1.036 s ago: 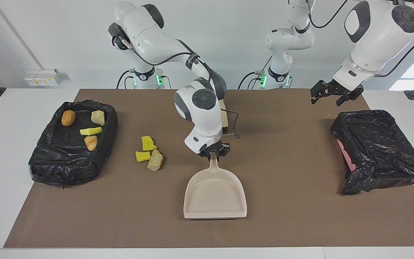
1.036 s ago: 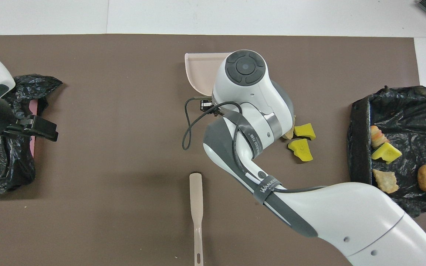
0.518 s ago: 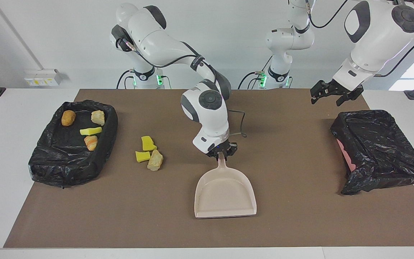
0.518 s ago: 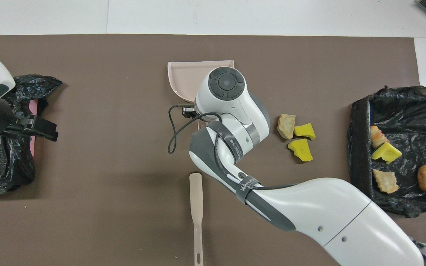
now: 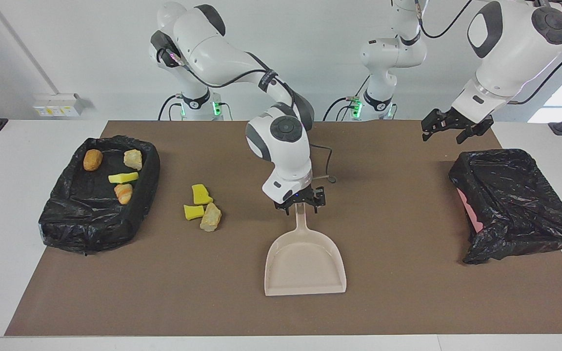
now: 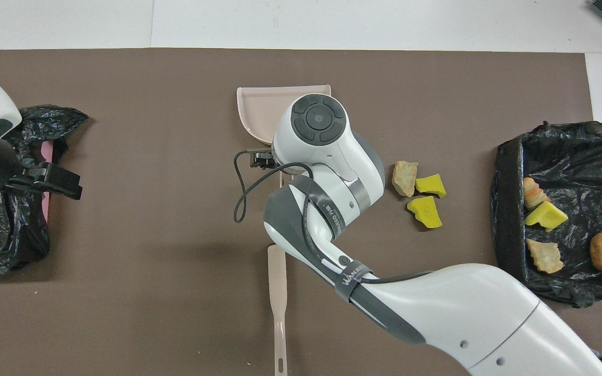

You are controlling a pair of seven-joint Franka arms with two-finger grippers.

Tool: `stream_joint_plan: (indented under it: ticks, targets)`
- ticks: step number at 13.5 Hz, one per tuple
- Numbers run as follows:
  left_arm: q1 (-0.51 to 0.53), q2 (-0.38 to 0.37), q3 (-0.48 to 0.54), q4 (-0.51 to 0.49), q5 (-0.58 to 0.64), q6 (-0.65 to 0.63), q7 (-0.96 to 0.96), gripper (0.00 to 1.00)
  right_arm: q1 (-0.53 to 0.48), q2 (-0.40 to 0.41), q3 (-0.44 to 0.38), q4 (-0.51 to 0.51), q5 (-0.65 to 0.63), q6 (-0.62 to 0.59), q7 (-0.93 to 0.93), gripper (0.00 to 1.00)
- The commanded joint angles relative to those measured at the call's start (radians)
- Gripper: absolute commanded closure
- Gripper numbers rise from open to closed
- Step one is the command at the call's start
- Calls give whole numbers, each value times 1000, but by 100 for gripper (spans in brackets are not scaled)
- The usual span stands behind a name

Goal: Sweep and dump trash in bin
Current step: 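Grasp the dustpan with the left gripper while the right gripper grasps the brush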

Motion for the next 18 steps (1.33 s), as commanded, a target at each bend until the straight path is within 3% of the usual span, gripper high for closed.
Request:
stream_joint_plan:
  ticks: [1,5,9,13,18]
  targets:
    - [14,12,-9,21,21,3,14,0,-10,-233,35,-267,99,13,27,0]
    - [28,10,-4,21,25,17,24,0,71,-428,35,-511,236,26,34,0]
    - [-55,8,-15,-59,11,211,15,0,141,-561,35,-707,377,73,33,0]
    - [-141,106,-15,-47,-35,357,4,0,219,-557,33,-824,420,221,56,0]
    - [-299,266,-14,-33,-31,541,-129,0,233,-514,33,-861,419,341,48,0]
